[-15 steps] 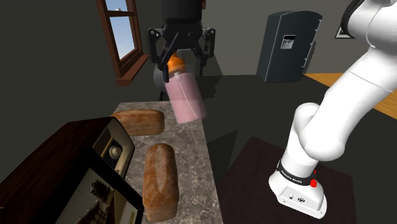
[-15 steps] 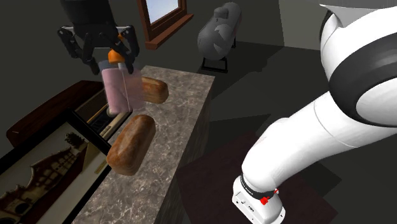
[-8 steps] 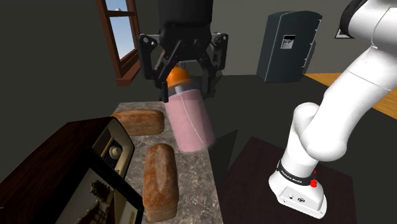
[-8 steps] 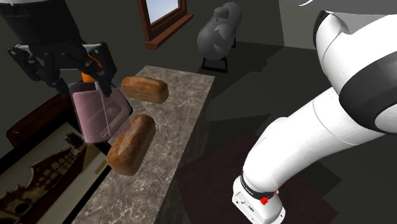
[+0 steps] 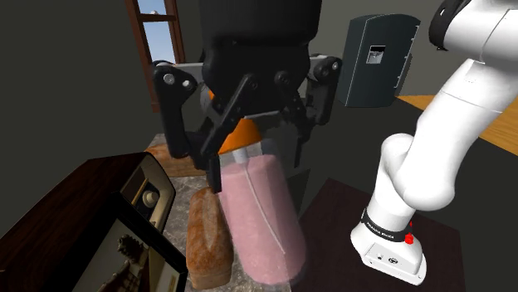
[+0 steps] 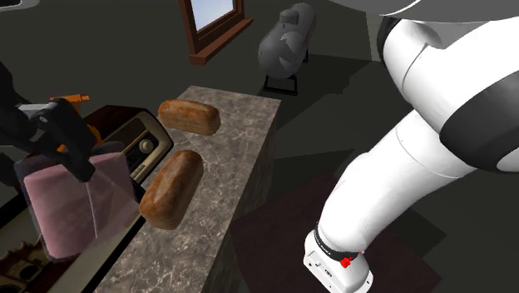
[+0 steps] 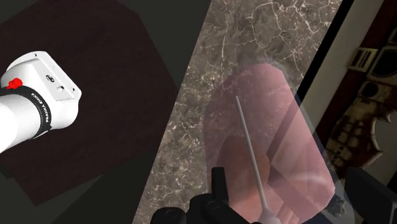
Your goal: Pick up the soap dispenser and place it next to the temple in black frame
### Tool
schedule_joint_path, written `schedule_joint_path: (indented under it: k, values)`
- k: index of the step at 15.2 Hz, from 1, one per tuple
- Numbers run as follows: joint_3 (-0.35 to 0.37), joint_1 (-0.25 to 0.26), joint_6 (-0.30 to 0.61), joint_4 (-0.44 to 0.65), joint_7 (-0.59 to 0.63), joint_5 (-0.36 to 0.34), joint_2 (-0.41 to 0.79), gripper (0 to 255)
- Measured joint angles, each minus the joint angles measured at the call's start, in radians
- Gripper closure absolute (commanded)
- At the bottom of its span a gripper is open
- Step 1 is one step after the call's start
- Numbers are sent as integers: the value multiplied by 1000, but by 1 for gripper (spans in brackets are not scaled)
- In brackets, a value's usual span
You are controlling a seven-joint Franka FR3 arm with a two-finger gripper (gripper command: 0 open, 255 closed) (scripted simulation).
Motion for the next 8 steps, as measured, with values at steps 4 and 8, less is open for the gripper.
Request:
schedule_joint_path:
  k: [4,8]
  values:
    - [107,31,7,65,135,-49,84,255]
    - [228,99,-17,188,305,-169,239,255]
